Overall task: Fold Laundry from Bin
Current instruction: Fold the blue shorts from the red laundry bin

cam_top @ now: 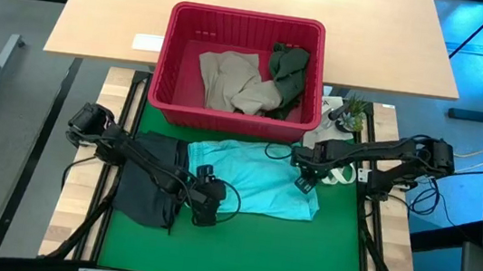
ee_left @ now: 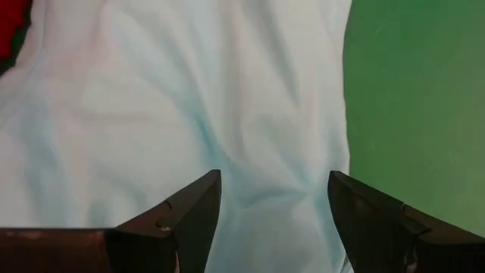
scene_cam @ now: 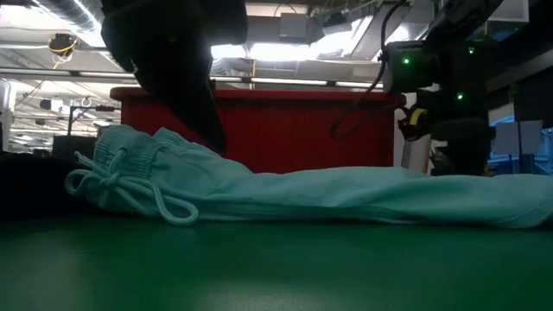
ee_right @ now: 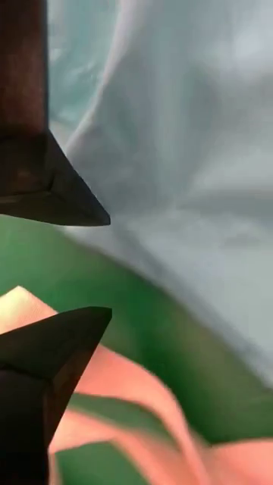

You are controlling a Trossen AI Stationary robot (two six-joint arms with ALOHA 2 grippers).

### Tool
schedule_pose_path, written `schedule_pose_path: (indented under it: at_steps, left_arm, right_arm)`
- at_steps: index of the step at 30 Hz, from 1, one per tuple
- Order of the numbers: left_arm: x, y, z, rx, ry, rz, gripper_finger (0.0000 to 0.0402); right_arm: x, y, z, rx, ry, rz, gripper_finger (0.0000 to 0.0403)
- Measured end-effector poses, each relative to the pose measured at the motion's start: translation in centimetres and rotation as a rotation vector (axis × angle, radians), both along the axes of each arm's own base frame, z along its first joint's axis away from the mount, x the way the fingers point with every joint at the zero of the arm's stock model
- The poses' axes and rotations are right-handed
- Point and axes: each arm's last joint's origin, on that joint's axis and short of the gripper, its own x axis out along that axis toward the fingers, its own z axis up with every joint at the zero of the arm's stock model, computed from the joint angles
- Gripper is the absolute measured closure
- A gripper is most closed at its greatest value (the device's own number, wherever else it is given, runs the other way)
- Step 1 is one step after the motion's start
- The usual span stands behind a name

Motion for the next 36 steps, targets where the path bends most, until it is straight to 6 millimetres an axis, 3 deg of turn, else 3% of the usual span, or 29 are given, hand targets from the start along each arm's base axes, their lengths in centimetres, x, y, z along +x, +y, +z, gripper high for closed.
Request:
schedule_pose_path:
  at_steps: [5,10,15,21,26,36]
  left_arm:
    - [0.0,0.0,0.1,0.003,-0.003,-0.006,0.0166]
    - [0.0,-0.1,0.1,0.003,-0.002,-0.009,0.0166]
    - [-0.5,-0.1,0.3,0.011,0.020,-0.015,0.0166]
    - [-1.5,-0.2,1.4,-0.017,0.031,0.015,0.0166]
    - [-2.2,-1.6,1.3,-0.083,0.047,0.014,0.0166]
    - [-2.6,-4.1,-1.5,-0.023,0.052,0.092,0.0166]
  right_arm:
    - [0.7,-0.3,1.9,-0.077,0.006,0.008,0.0215]
    - [2.3,-0.5,3.7,-0.121,-0.088,0.078,0.0216]
    - [3.9,-0.7,4.3,-0.154,-0.234,0.129,0.0216]
    - [4.8,-0.7,3.6,-0.145,-0.378,0.147,0.0216]
    - [4.3,-0.7,2.7,-0.165,-0.350,0.144,0.0220]
    - [2.9,-0.5,-0.9,-0.187,-0.372,0.092,0.0237]
